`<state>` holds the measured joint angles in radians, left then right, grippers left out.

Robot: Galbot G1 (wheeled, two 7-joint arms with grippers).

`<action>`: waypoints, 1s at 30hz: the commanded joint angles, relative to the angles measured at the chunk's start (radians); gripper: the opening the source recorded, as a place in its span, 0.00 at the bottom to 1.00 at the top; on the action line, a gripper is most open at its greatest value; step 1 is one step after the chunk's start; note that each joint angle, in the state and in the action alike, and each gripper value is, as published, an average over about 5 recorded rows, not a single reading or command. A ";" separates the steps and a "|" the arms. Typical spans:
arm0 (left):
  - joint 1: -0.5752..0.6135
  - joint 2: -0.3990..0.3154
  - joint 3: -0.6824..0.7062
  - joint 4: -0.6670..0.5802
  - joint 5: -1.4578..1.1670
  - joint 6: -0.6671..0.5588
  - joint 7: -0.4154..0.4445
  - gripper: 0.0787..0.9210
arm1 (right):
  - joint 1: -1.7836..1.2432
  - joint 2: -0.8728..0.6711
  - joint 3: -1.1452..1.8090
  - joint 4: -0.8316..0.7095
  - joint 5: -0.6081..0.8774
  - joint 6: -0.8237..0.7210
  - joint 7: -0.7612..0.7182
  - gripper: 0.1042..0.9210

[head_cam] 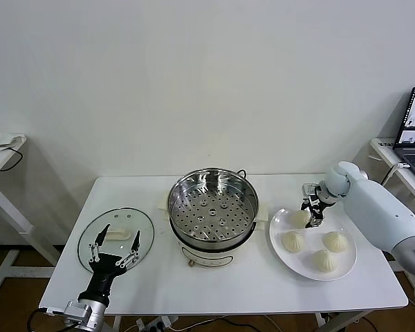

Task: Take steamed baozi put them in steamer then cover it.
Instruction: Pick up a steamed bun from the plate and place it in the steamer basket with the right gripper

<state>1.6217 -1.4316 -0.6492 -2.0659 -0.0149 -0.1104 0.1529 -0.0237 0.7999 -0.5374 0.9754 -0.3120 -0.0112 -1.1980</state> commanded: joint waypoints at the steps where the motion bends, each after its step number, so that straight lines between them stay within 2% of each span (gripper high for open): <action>1: 0.001 0.002 0.002 0.002 0.002 0.001 -0.001 0.88 | 0.107 -0.140 -0.118 0.193 0.129 0.058 -0.031 0.71; 7: 0.002 0.002 0.011 -0.005 0.014 0.004 -0.010 0.88 | 0.355 -0.215 -0.288 0.371 0.207 0.289 -0.102 0.71; 12: 0.005 0.001 0.012 -0.004 0.020 0.006 -0.016 0.88 | 0.518 -0.200 -0.400 0.480 0.229 0.406 -0.122 0.71; 20: 0.015 0.007 0.000 -0.004 0.022 0.003 -0.015 0.88 | 0.765 -0.053 -0.570 0.566 0.269 0.529 -0.123 0.70; 30: 0.013 0.019 -0.011 0.002 0.019 0.002 -0.013 0.88 | 0.848 0.200 -0.727 0.520 0.313 0.617 -0.069 0.70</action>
<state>1.6344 -1.4141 -0.6590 -2.0654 0.0039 -0.1081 0.1396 0.6965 0.8765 -1.1386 1.4636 -0.0409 0.5207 -1.2767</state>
